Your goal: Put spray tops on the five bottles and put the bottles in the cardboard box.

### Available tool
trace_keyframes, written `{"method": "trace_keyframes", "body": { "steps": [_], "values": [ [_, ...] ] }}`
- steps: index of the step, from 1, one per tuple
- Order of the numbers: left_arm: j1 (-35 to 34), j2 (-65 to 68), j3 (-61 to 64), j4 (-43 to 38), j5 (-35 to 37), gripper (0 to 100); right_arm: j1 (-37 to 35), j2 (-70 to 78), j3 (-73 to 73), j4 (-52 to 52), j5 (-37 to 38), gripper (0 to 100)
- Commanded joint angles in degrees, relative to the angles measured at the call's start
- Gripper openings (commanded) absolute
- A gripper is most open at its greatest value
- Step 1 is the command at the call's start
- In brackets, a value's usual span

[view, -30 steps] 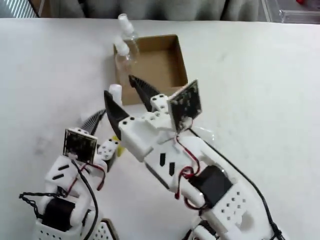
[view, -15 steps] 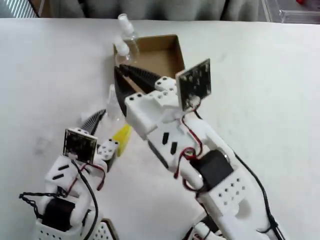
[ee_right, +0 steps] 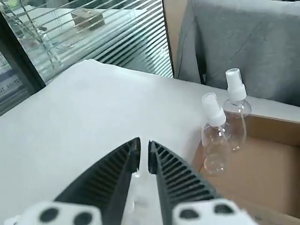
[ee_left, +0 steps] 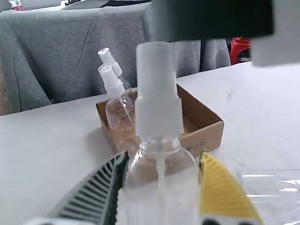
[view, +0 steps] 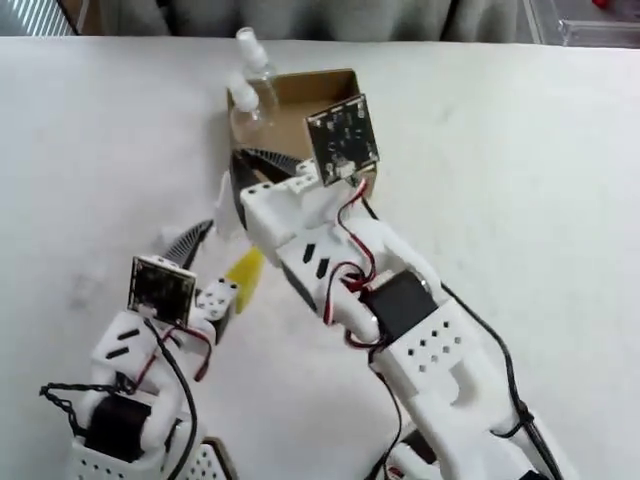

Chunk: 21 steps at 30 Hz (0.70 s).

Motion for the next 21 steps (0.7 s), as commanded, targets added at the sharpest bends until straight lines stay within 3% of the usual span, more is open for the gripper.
{"method": "trace_keyframes", "body": {
  "steps": [1, 9, 17, 21],
  "values": [
    [0.3, -0.7, -0.4, -0.2, 0.4, 2, -1.1, -0.1, -2.7, 3.3, 0.6, 1.6],
    [0.3, -0.7, 0.3, -0.3, 0.4, 2, -0.1, -0.7, -4.7, 2.8, 0.6, 1.7],
    [0.3, -0.7, 0.5, -0.3, 0.4, 2, 8.9, -3.3, -9.1, 2.9, 1.1, 1.6],
    [0.3, -0.7, 0.5, -0.3, 0.4, 2, 15.4, -2.4, -8.9, 6.2, 13.3, 1.6]
  ]
}}
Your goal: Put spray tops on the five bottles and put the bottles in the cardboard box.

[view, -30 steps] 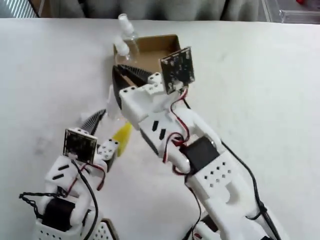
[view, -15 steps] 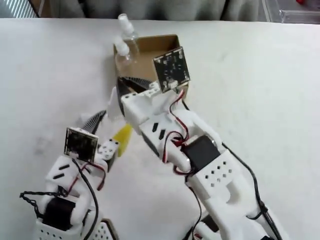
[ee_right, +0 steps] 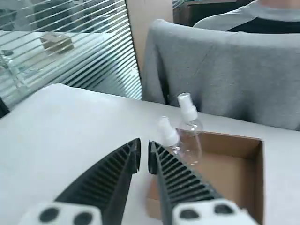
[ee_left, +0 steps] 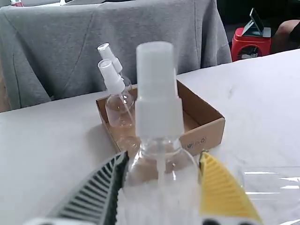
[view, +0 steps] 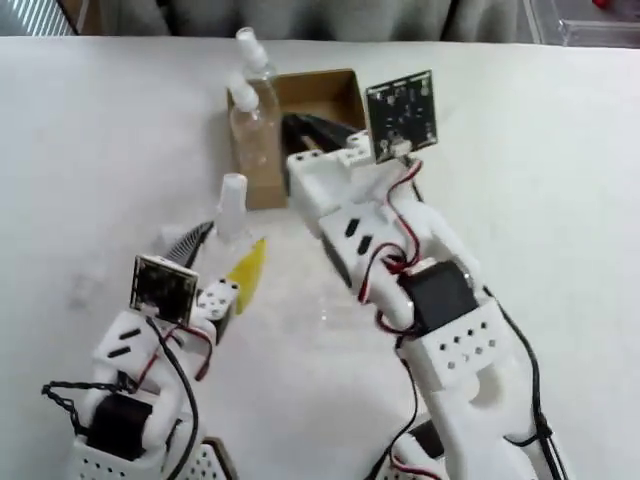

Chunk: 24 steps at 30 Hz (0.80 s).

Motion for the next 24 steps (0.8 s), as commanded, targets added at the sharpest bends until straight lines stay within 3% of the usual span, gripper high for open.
{"method": "trace_keyframes", "body": {
  "steps": [1, 4, 10, 15, 20, 24],
  "values": [
    [0.4, -0.7, -0.6, -0.3, 0.4, 2, 6.0, -0.1, -2.9, 3.6, 12.7, 1.6],
    [0.4, -0.6, -0.6, -0.4, 0.4, 2, 9.2, 3.3, -2.8, 6.0, 19.9, 1.6],
    [0.3, -0.3, 0.4, -3.2, 0.4, 2, 13.6, 13.8, -3.4, 8.7, 20.5, 1.8],
    [-3.8, -0.2, 1.8, -7.4, 0.7, 2, 15.3, 23.1, -7.6, 10.1, 20.7, 2.0],
    [-5.1, -0.2, 2.2, -8.4, 0.8, 2, 15.7, 34.2, -17.2, 17.9, 25.2, 13.2],
    [-5.1, 0.0, 2.2, -8.4, 0.9, 2, 16.6, 42.3, -24.4, 19.6, 25.1, 14.8]
  ]
}}
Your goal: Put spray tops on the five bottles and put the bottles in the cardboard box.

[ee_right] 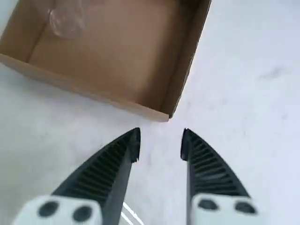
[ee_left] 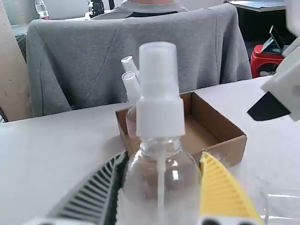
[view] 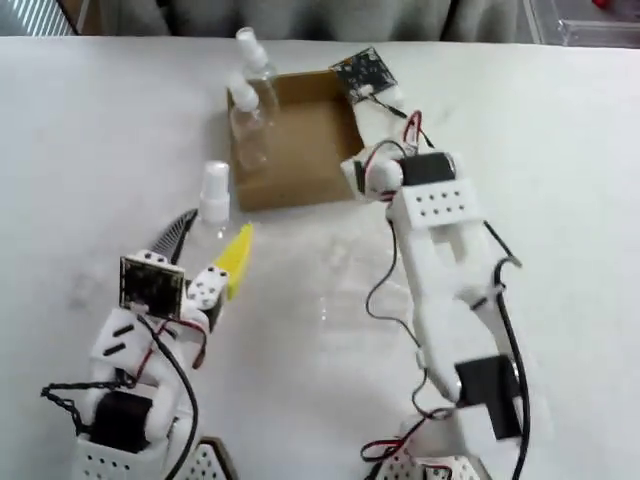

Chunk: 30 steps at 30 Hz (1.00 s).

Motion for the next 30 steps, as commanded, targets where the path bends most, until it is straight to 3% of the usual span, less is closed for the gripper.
{"method": "trace_keyframes", "body": {
  "steps": [1, 12, 17, 26, 30],
  "values": [
    [-0.7, 0.8, -0.7, -1.7, 0.7, 2, 1.7, 4.8, -8.4, 0.7, 0.9, 14.8],
    [-2.5, 24.4, -5.9, -11.1, 0.4, 2, 1.9, 21.8, -24.0, 0.7, 0.7, 14.8],
    [-4.2, 25.1, -5.7, -12.4, 0.6, 2, 2.7, 28.9, -31.1, 0.7, -4.6, 14.8],
    [-4.0, 25.1, -5.6, -12.4, 0.4, 2, 2.7, 40.7, -39.5, 1.1, -5.0, 14.7],
    [-4.0, 25.2, -5.6, -12.4, 0.3, 2, 2.3, 41.9, -39.5, 1.2, -5.0, 6.7]
  ]
}}
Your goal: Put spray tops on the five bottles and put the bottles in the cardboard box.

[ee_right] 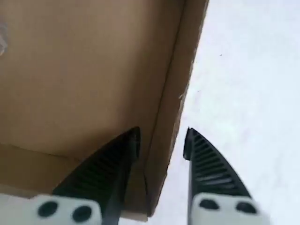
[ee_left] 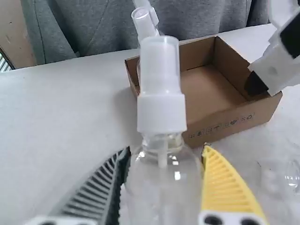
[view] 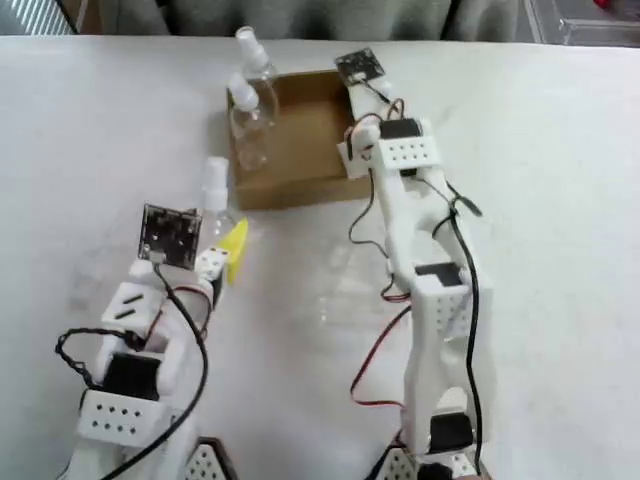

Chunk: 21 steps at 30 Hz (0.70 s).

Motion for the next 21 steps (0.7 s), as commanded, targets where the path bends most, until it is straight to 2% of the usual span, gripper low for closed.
{"method": "trace_keyframes", "body": {
  "steps": [1, 2, 14, 18, 21],
  "values": [
    [-0.5, 0.4, -3.8, -1.7, 0.3, 2, 0.0, -0.8, -3.1, 0.8, -0.4, 3.6],
    [-0.5, 0.4, -3.8, -1.7, 0.3, 2, 0.0, -0.8, -3.1, 0.8, -0.3, 1.3],
    [-0.6, 0.4, -3.8, -1.7, 0.3, 2, 0.0, -0.7, -2.6, 6.1, 0.1, 1.5],
    [-0.6, 0.4, -3.8, -1.6, 0.3, 2, -0.1, -0.7, -2.6, 8.1, 4.5, 1.5],
    [-0.6, 0.4, -3.8, -1.5, 0.3, 2, 0.0, -0.7, -2.6, 8.6, 5.1, 1.5]
  ]
}}
